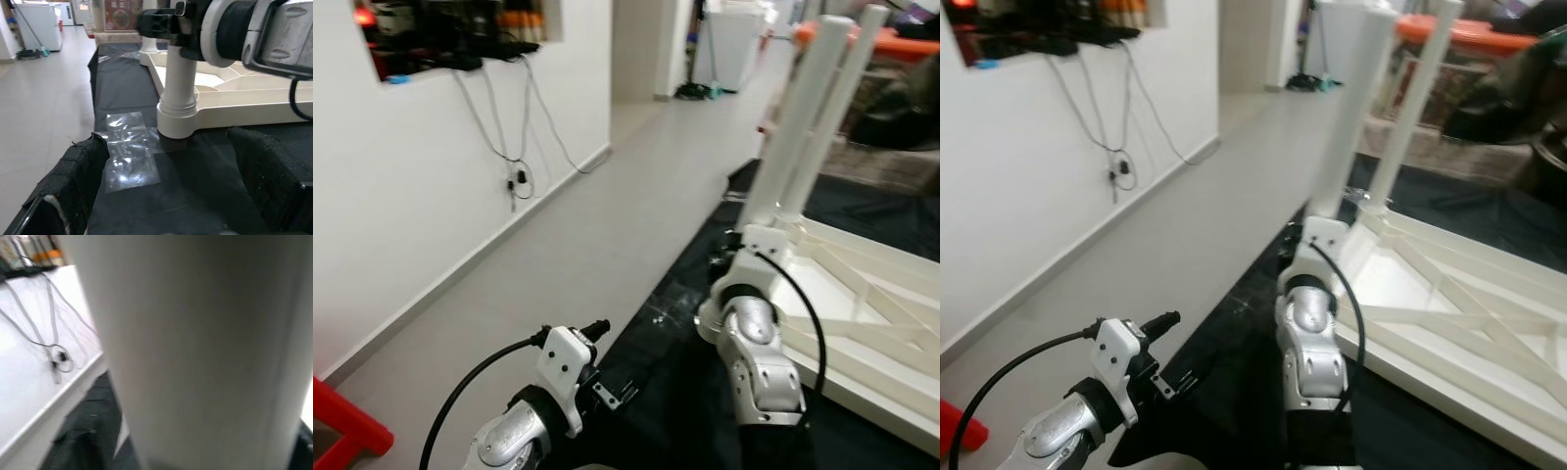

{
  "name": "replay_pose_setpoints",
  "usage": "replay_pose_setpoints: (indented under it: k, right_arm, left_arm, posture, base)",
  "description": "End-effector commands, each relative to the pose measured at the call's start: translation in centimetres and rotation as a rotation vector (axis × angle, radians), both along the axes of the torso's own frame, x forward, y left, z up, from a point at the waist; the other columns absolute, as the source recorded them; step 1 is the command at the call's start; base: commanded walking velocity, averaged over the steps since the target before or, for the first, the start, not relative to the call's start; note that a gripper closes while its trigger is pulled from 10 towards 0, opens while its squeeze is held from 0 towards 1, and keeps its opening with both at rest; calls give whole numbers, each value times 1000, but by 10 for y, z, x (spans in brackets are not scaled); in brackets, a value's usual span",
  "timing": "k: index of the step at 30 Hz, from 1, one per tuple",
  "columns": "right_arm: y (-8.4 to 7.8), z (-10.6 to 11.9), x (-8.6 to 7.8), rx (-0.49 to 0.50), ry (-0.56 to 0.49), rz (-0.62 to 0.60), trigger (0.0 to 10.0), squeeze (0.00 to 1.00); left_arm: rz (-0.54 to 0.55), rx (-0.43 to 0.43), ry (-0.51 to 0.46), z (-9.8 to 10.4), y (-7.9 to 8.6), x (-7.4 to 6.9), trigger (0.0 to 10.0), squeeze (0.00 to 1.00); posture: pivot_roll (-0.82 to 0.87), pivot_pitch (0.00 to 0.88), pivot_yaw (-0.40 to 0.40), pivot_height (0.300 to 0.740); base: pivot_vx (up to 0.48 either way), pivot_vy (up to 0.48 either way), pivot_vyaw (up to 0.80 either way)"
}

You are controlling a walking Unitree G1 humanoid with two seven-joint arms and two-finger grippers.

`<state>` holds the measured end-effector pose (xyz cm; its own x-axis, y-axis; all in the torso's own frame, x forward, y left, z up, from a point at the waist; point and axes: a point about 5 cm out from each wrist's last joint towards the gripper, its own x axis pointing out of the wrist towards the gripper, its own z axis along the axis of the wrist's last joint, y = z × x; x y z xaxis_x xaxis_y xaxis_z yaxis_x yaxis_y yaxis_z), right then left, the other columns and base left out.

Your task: Building children table

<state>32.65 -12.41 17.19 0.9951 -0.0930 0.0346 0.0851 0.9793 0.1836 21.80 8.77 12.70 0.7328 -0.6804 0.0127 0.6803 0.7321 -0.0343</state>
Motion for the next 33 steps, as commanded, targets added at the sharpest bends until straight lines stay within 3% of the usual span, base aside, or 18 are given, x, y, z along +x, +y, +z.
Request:
replay_pose_setpoints:
  k: [1, 2, 3, 4, 5, 6, 7, 8, 10, 11, 12, 13, 15, 17, 22, 26, 27, 33]
  right_arm:
    - [19, 4, 4, 74, -14, 98, 10000, 686]
    - [19, 4, 4, 74, -14, 98, 10000, 686]
    - [19, 8, 8, 99, -40, 186, 10000, 0]
    - [19, 8, 8, 99, -40, 186, 10000, 0]
    - [19, 12, 11, 132, -53, 311, 10000, 0]
    - [19, 12, 11, 132, -53, 311, 10000, 0]
    - [19, 15, 13, 161, -66, 450, 10000, 0]
    - [19, 15, 13, 161, -66, 450, 10000, 0]
    - [20, 23, 3, 207, -81, 833, 10000, 0]
    - [20, 23, 3, 207, -81, 833, 10000, 0]
    - [19, 26, -4, 208, -98, 990, 10000, 0]
    - [17, 30, -18, 205, -104, 1227, 10000, 0]
    - [17, 30, -21, 205, -103, 1267, 10000, 0]
    - [19, 28, -27, 137, -91, 1382, 10000, 0]
    - [25, 23, -33, 61, -52, 1540, 10000, 0]
    - [26, 21, -33, 38, -44, 1564, 9686, 0]
    - [28, 19, -32, 5, -32, 1589, 0, 0]
    - [28, 17, -26, -49, -12, 1576, 0, 0]
  left_arm:
    - [5, 11, 11, -4, 1, 0, 10000, 0]
    - [5, 11, 11, -4, 1, 0, 10000, 0]
    - [5, 11, 11, -4, 1, 0, 10000, 0]
    - [5, 11, 11, -4, 1, 0, 10000, 0]
    - [5, 10, 12, -4, 1, 0, 10000, 0]
    - [5, 10, 12, -4, 1, 0, 10000, 0]
    - [4, 10, 11, -4, 1, 0, 10000, 0]
    - [4, 10, 11, -4, 1, 0, 10000, 0]
    - [3, 10, 10, -3, 1, 1, 10000, 0]
    - [3, 10, 10, -3, 1, 1, 10000, 0]
    - [3, 10, 10, -3, 1, 1, 10000, 0]
    - [4, 10, 10, -3, 1, 1, 10000, 0]
    - [5, 10, 10, -3, 1, 1, 10000, 0]
    - [6, 9, 9, -3, 0, 1, 10000, 0]
    - [9, 8, 10, -3, 1, 1, 10000, 0]
    - [10, 8, 11, -3, 1, 1, 10000, 0]
    - [11, 8, 12, -3, 2, 0, 10000, 0]
    - [11, 8, 15, -4, 2, -1, 10000, 0]
  posture:
    - [113, 40, -20, 740]
    - [113, 40, -20, 740]
    - [113, 38, -21, 740]
    - [113, 38, -21, 740]
    - [112, 40, -21, 740]
    - [112, 40, -21, 740]
    - [113, 39, -20, 740]
    - [113, 39, -20, 740]
    - [117, 38, -21, 740]
    - [117, 38, -21, 740]
    - [117, 38, -21, 740]
    - [117, 38, -22, 740]
    - [117, 38, -22, 740]
    - [120, 38, -23, 740]
    - [124, 40, -23, 740]
    - [124, 40, -23, 740]
    - [124, 37, -23, 740]
    - [123, 34, -24, 740]
  base:
    - [0, 0, 0]
    - [0, 0, 0]
    - [0, 0, 0]
    - [0, 0, 0]
    - [0, 0, 0]
    - [0, 0, 0]
    - [0, 0, 0]
    - [0, 0, 0]
    - [0, 0, 0]
    - [0, 0, 0]
    - [0, 0, 0]
    - [0, 0, 0]
    - [0, 0, 0]
    - [0, 0, 0]
    - [0, 0, 0]
    - [0, 0, 0]
    - [0, 0, 0]
    - [0, 0, 0]
